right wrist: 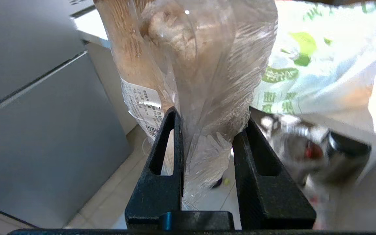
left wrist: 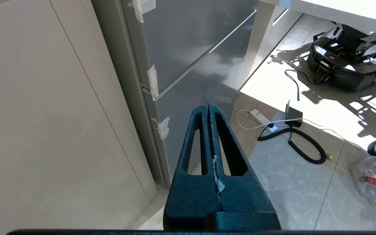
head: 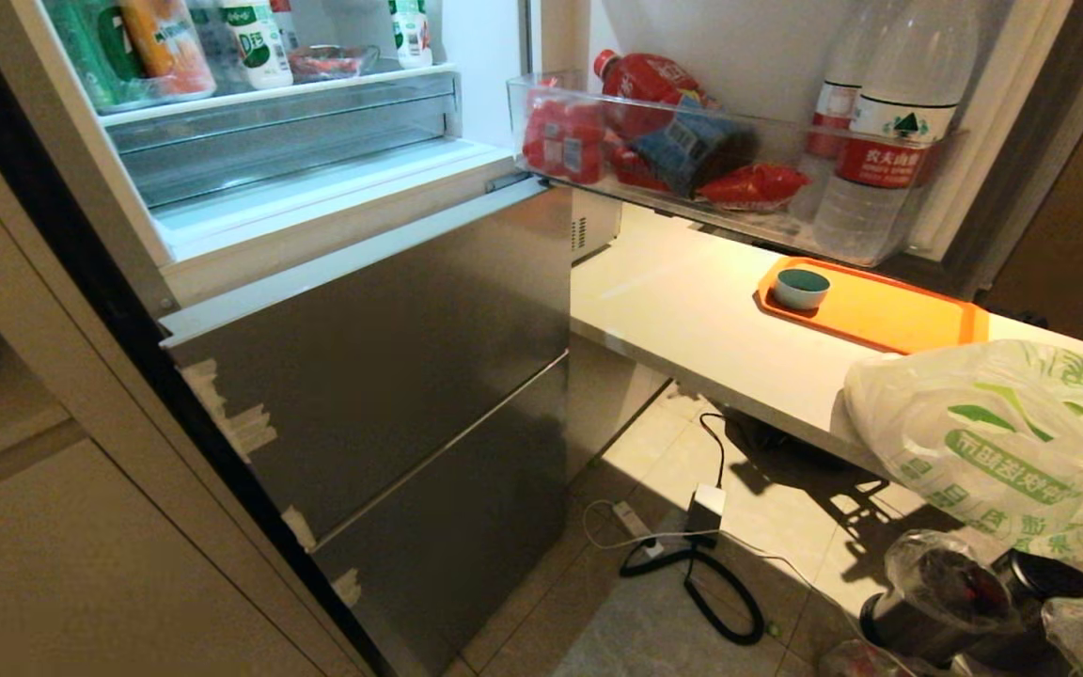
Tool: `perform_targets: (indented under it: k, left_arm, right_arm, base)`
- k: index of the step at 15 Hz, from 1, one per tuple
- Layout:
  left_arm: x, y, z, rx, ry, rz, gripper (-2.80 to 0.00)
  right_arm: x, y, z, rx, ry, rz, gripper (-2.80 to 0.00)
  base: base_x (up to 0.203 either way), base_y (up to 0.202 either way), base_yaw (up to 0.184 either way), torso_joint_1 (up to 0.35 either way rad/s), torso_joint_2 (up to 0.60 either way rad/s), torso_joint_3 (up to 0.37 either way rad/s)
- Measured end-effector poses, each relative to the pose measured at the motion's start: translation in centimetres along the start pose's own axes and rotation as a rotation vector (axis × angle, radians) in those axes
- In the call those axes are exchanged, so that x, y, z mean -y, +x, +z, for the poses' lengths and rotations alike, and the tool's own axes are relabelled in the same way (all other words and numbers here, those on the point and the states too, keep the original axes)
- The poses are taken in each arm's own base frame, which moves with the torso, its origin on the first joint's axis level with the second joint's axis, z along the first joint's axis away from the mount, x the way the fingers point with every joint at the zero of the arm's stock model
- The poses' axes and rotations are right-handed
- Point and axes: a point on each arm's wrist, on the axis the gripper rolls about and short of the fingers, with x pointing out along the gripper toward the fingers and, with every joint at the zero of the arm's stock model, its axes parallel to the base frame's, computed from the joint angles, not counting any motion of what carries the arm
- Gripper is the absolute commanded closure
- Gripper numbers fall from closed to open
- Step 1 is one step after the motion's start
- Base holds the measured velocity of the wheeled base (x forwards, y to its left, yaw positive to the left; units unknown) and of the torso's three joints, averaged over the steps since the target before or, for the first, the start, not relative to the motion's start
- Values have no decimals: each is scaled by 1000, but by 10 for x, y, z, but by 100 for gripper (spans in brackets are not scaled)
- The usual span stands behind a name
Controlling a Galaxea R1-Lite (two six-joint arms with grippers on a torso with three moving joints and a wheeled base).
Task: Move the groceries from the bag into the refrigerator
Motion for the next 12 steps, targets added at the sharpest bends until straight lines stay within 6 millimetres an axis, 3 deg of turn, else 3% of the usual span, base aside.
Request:
perform_targets:
  k: [2,7,9,12]
  left_arm:
    - [0,0,0,0,0,0,0]
    - [0,0,0,0,0,0,0]
    - [0,0,0,0,0,0,0]
    - [0,0,0,0,0,0,0]
  right_arm:
    - [-4,15,27,-51,54,-32,0]
    - [-10,79,94,-68,120,-248,0]
    - [0,99,111,-63,121,-371,0]
    - [30,130,140,-35,136,-508,0]
  base:
    - [0,0,0,0,0,0]
    - [0,0,0,0,0,0]
    - [0,0,0,0,0,0]
    - [0,0,0,0,0,0]
